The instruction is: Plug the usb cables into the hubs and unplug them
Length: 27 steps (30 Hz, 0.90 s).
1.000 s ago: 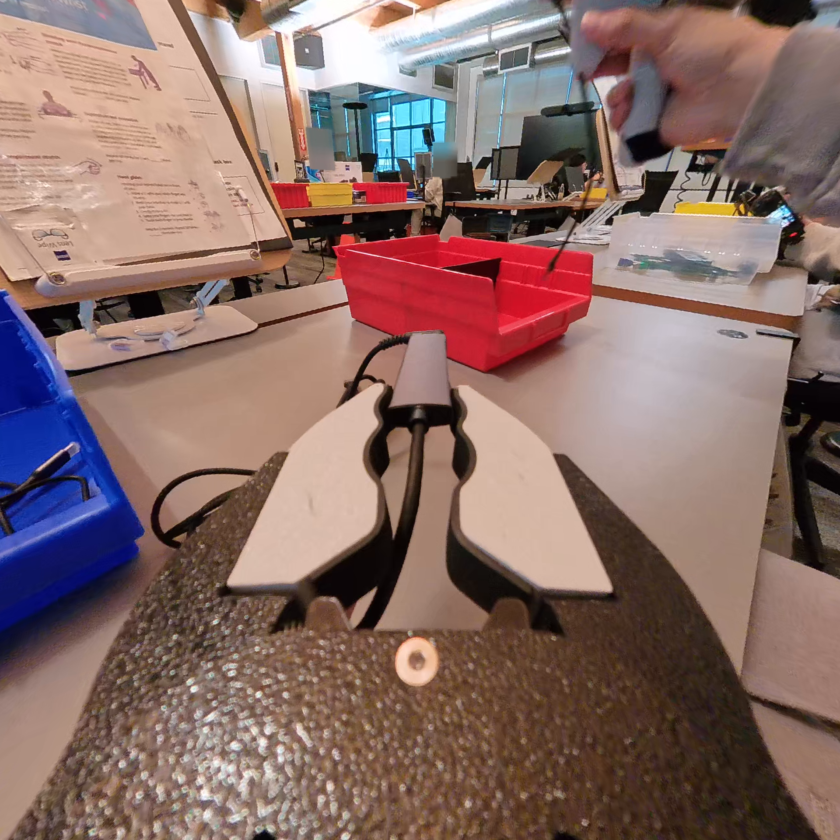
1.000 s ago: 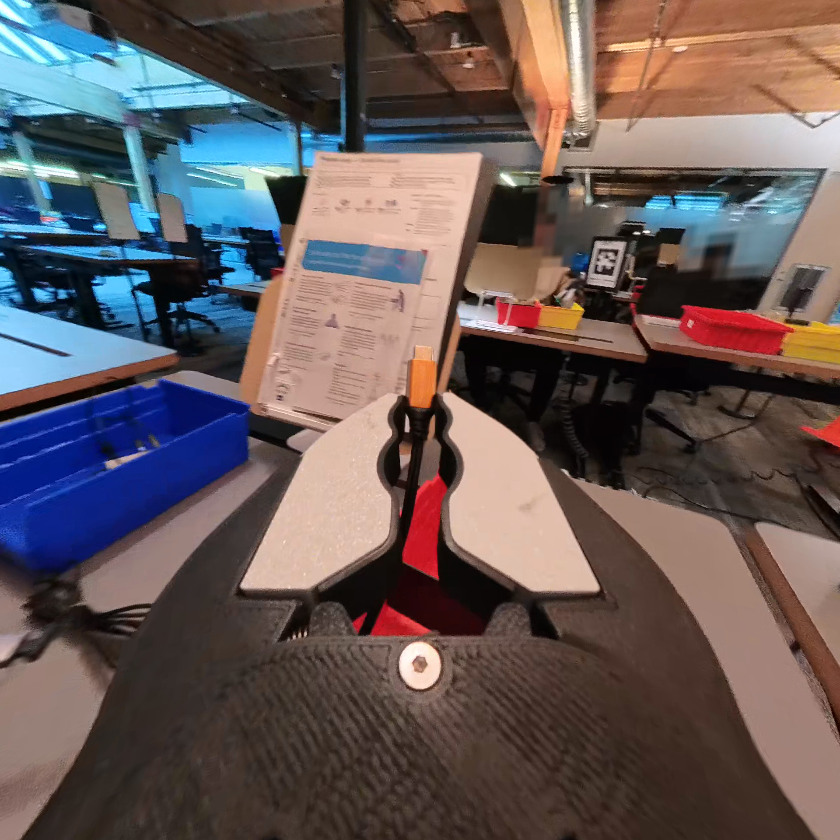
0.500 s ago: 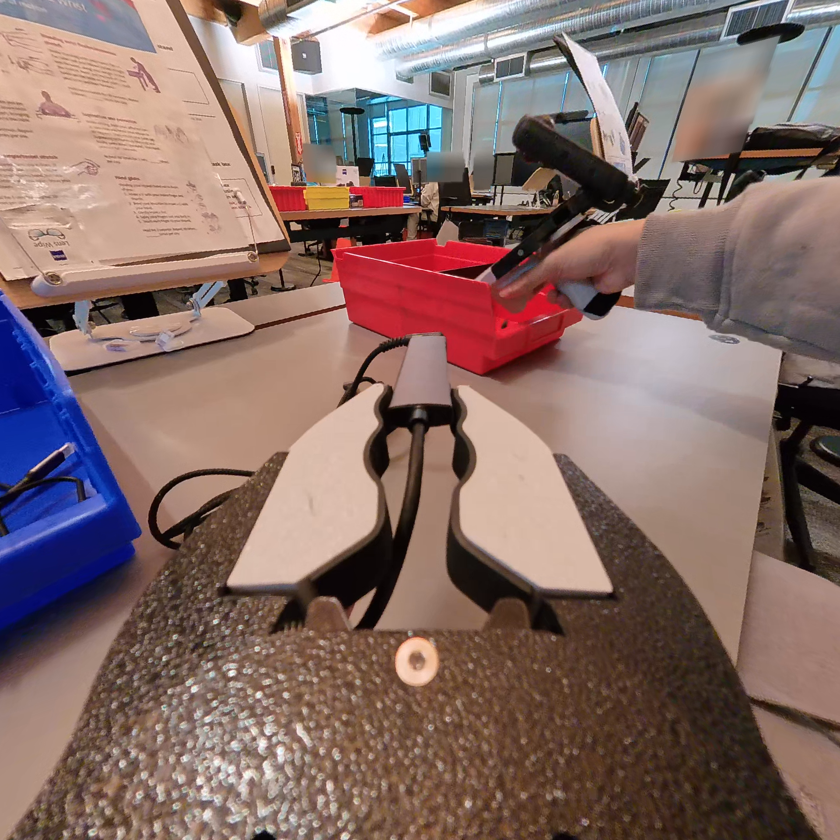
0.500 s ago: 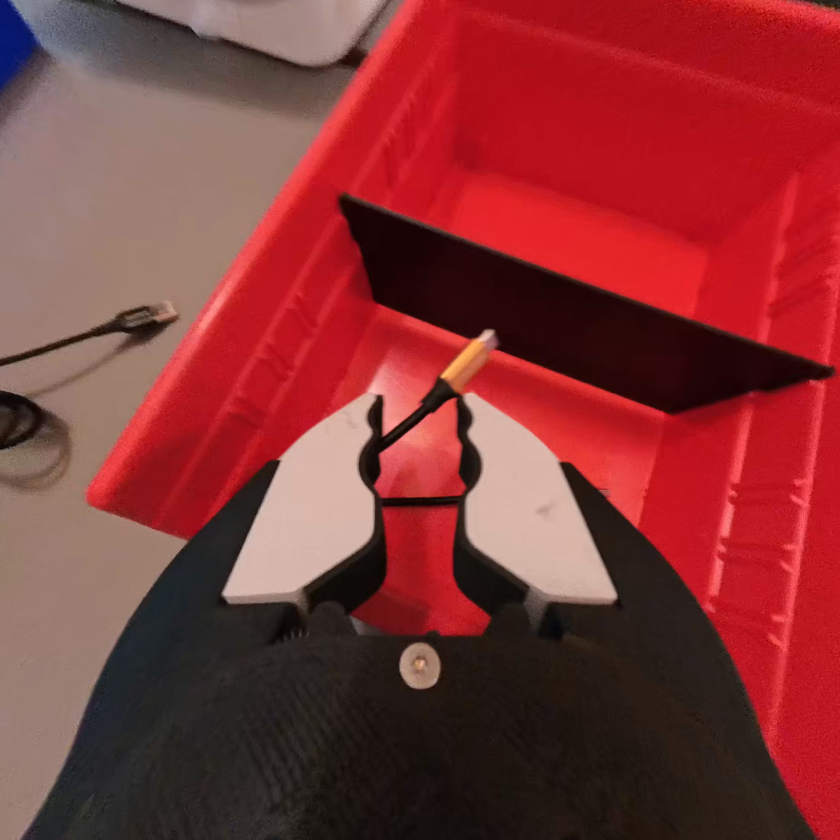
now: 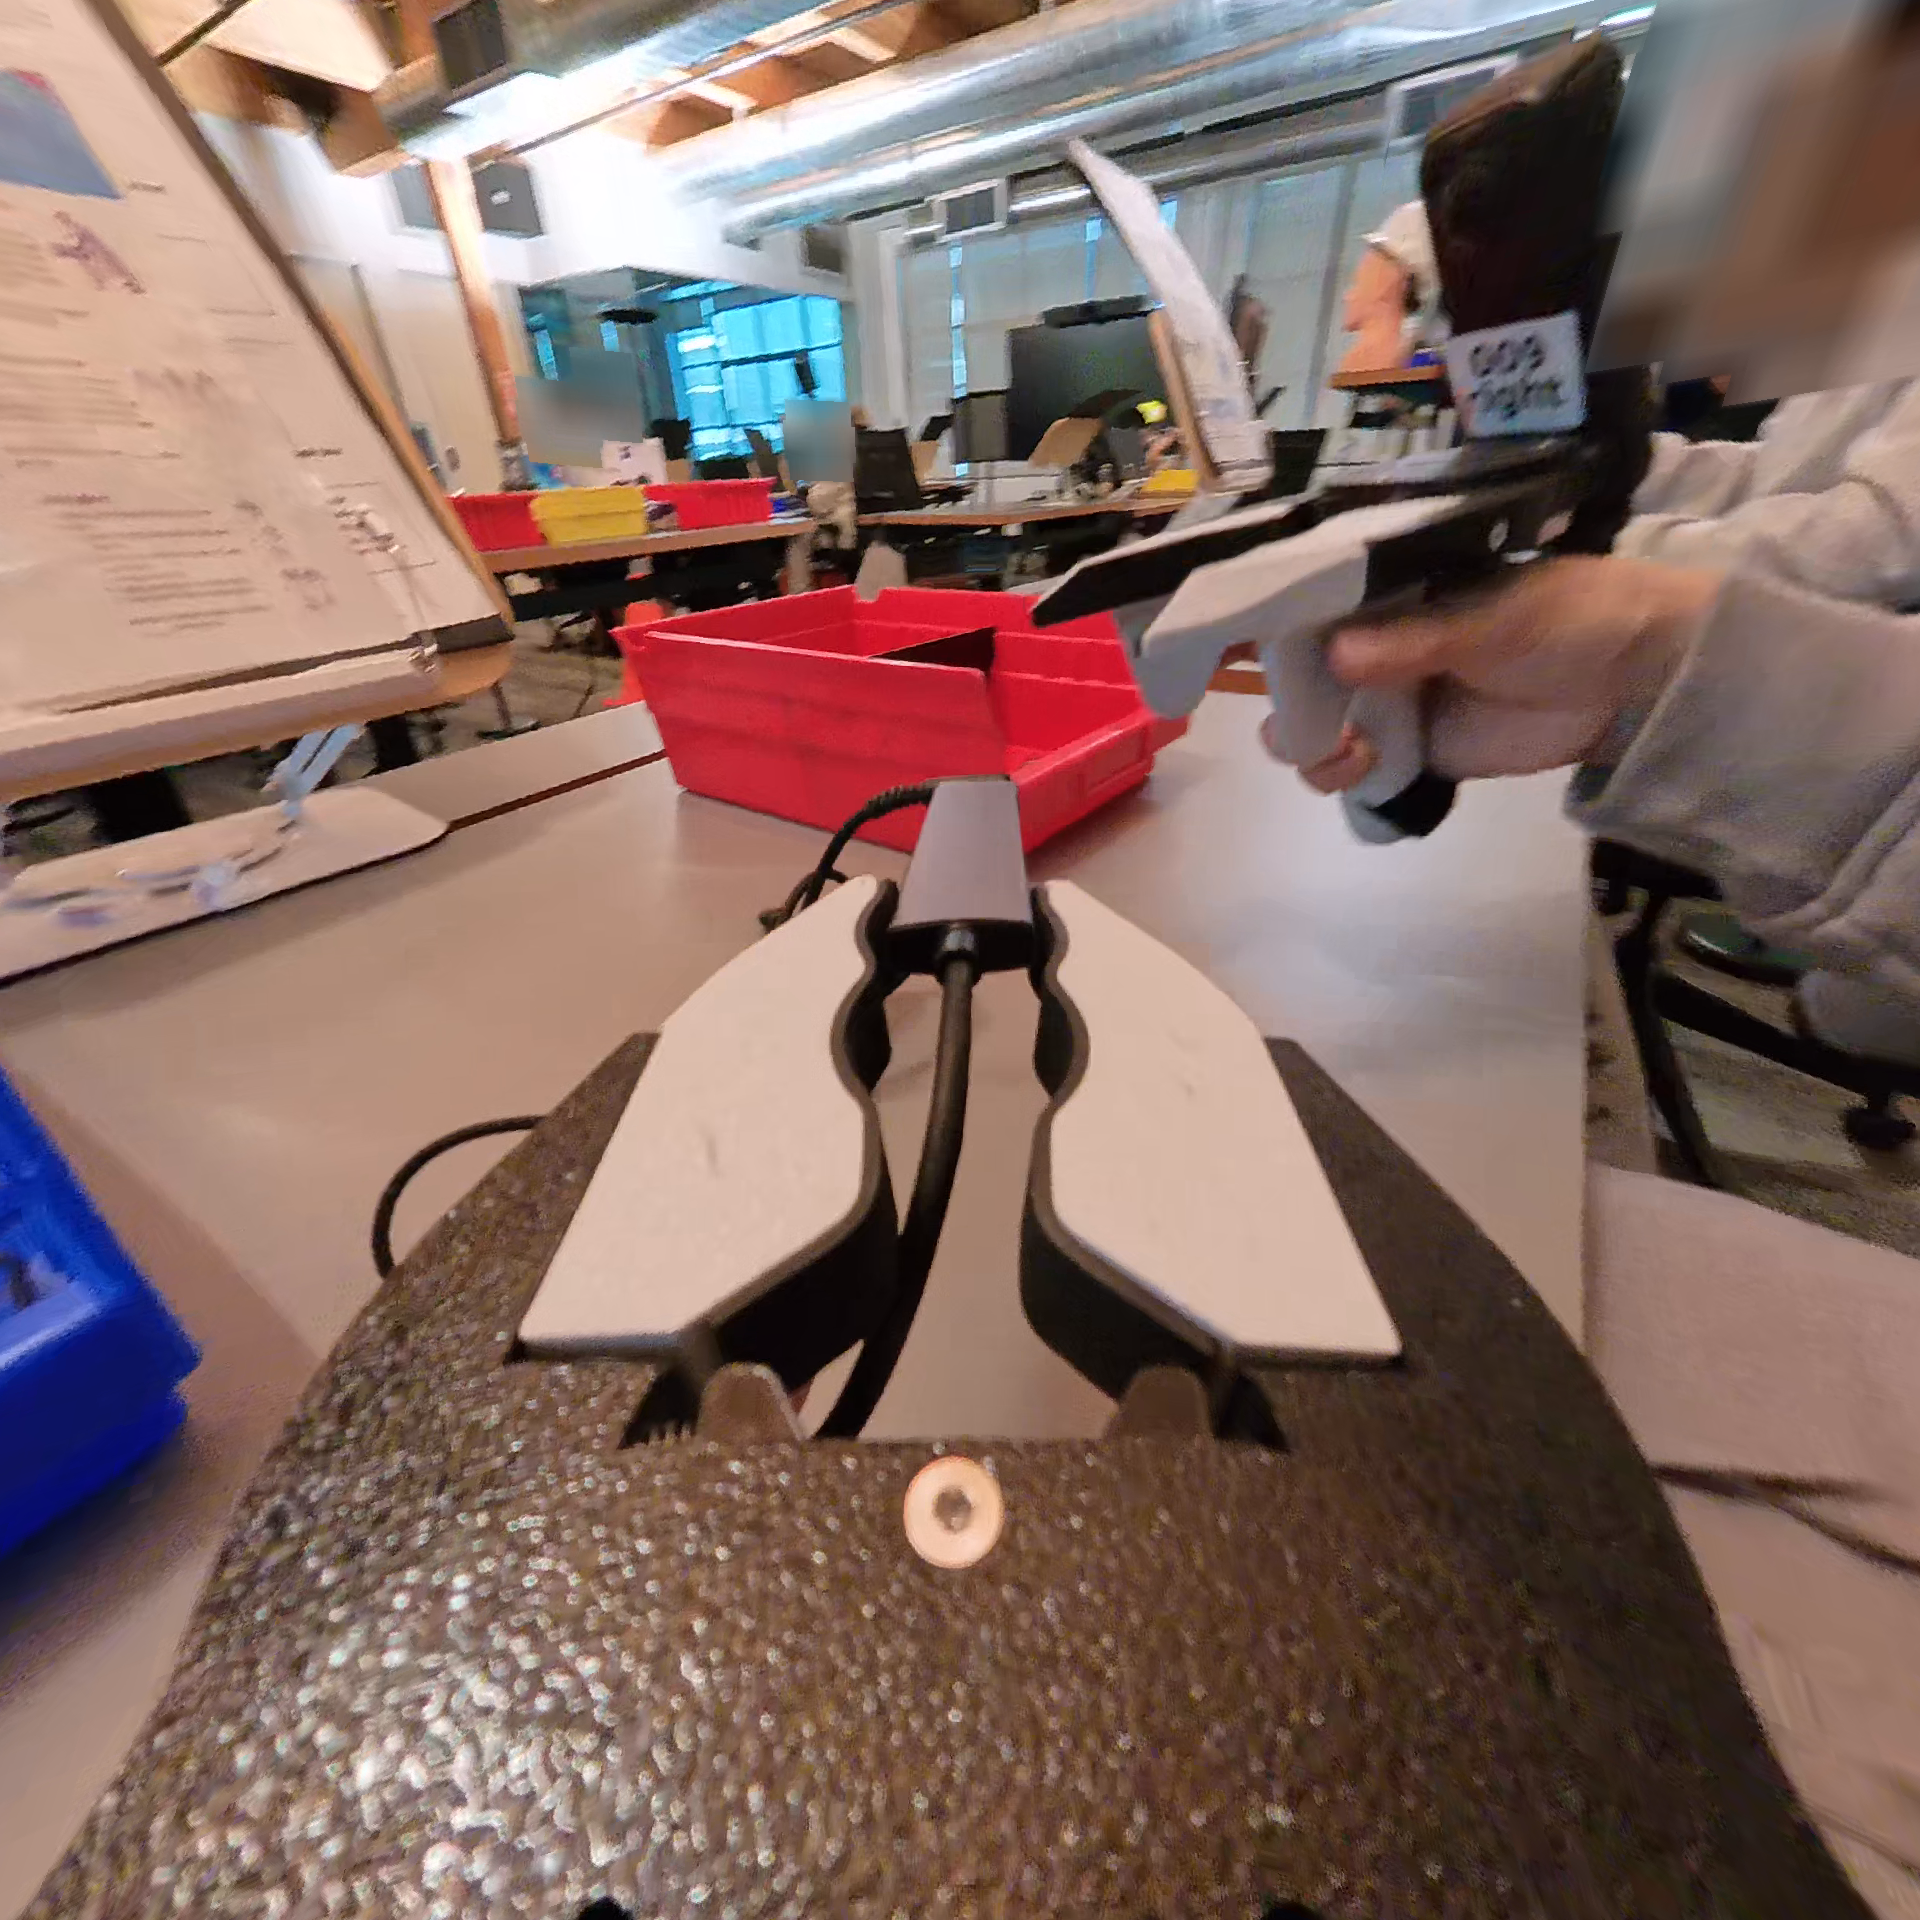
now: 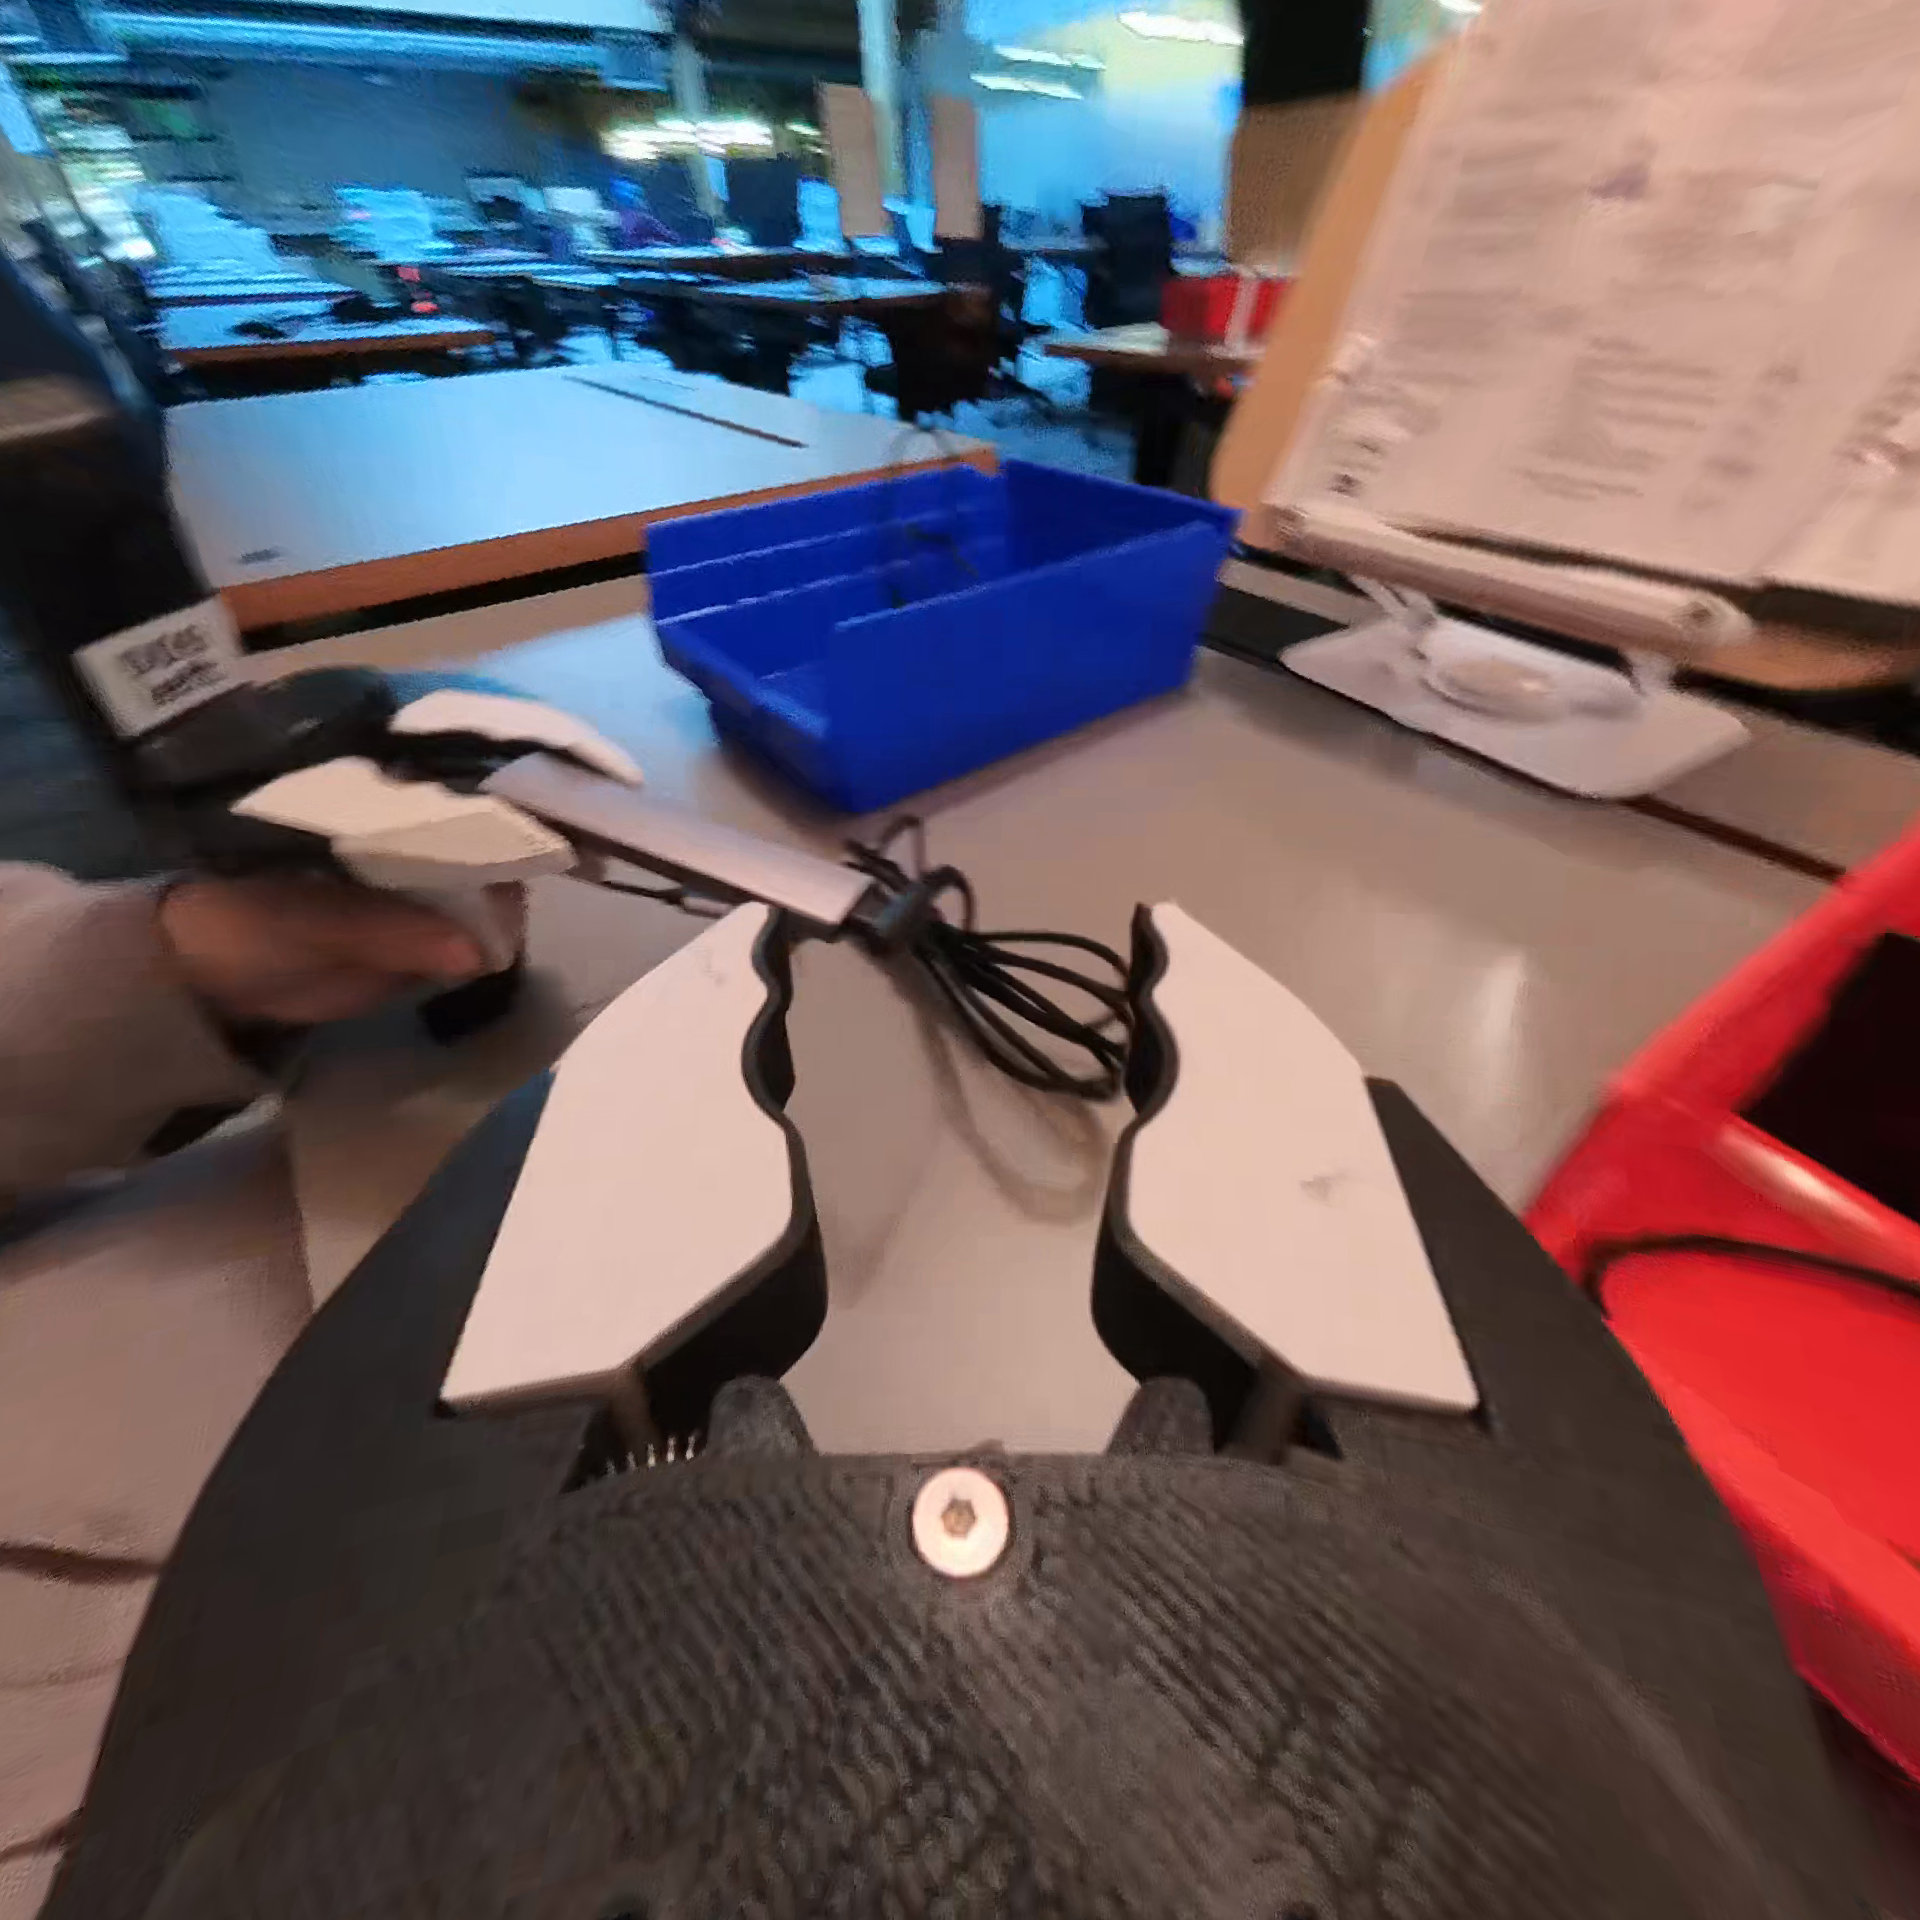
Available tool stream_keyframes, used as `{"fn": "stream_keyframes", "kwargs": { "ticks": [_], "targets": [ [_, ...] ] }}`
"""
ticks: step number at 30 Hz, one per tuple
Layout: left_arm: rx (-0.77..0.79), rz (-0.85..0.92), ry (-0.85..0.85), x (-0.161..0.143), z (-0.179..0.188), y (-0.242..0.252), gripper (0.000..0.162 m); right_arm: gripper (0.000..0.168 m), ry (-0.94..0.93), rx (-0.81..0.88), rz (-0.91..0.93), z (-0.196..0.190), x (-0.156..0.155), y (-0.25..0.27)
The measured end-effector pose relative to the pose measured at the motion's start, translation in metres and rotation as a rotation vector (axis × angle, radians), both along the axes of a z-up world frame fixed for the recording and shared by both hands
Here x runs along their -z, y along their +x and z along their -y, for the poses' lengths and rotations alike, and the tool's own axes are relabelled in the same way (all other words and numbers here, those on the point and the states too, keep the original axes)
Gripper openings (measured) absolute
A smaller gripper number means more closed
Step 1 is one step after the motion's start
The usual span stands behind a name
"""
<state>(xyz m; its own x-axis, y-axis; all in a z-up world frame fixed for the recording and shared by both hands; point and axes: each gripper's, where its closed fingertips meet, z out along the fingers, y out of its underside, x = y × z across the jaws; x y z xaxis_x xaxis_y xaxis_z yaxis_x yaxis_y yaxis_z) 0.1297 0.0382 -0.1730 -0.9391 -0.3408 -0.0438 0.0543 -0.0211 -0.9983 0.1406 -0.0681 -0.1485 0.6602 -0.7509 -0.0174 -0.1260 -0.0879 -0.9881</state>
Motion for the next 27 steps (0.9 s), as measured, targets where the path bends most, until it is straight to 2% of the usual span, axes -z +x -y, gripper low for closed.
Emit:
{"fn": "stream_keyframes", "kwargs": {
  "ticks": [3, 5, 8, 9, 11, 12, 14, 15, 17, 18, 19, 22, 24, 27],
  "targets": [
    [0.136, 0.03, -0.003, -0.001, -0.001, -0.016, 0.024, 0.055, -0.049, -0.116, 0.138, -0.029, -0.003, -0.02],
    [0.214, 0.019, -0.029, -0.003, -0.005, -0.022, 0.024, 0.046, -0.102, -0.232, 0.167, -0.042, -0.004, -0.034],
    [0.35, -0.043, -0.098, -0.01, -0.014, -0.03, 0.024, 0.034, -0.293, -0.301, 0.213, -0.045, 0.002, -0.049],
    [0.385, -0.07, -0.124, -0.012, -0.018, -0.031, 0.024, 0.033, -0.315, -0.258, 0.238, -0.042, -0.001, -0.048],
    [0.416, -0.08, -0.172, -0.017, -0.024, -0.032, 0.024, 0.034, -0.184, -0.118, 0.1, -0.033, -0.002, -0.04],
    [0.436, -0.072, -0.187, -0.018, -0.027, -0.033, 0.024, 0.046, -0.038, -0.13, -0.041, -0.037, 0.003, -0.044],
    [0.472, -0.05, -0.202, -0.02, -0.031, -0.037, 0.024, 0.058, 0.292, -0.226, -0.402, -0.051, 0.012, -0.059],
    [0.492, -0.039, -0.204, -0.02, -0.032, -0.039, 0.024, 0.056, 0.446, -0.298, -0.515, -0.057, 0.009, -0.065],
    [0.525, -0.018, -0.202, -0.02, -0.033, -0.044, 0.024, 0.033, 0.698, -0.377, -0.613, -0.058, 0.001, -0.068],
    [0.535, -0.004, -0.199, -0.02, -0.033, -0.046, 0.024, 0.029, 0.777, -0.397, -0.649, -0.057, 0.0, -0.067],
    [0.54, 0.009, -0.193, -0.02, -0.033, -0.048, 0.024, 0.029, 0.815, -0.435, -0.674, -0.059, 0.0, -0.07],
    [0.556, 0.034, -0.162, -0.017, -0.031, -0.053, 0.024, 0.03, 0.763, -0.488, -0.726, -0.071, 0.008, -0.08],
    [0.559, 0.048, -0.136, -0.014, -0.029, -0.055, 0.023, 0.016, 0.771, -0.49, -0.737, -0.072, 0.008, -0.08],
    [0.554, 0.058, -0.125, -0.013, -0.029, -0.055, 0.024, 0.015, 0.773, -0.487, -0.773, -0.071, 0.012, -0.08]
  ]
}}
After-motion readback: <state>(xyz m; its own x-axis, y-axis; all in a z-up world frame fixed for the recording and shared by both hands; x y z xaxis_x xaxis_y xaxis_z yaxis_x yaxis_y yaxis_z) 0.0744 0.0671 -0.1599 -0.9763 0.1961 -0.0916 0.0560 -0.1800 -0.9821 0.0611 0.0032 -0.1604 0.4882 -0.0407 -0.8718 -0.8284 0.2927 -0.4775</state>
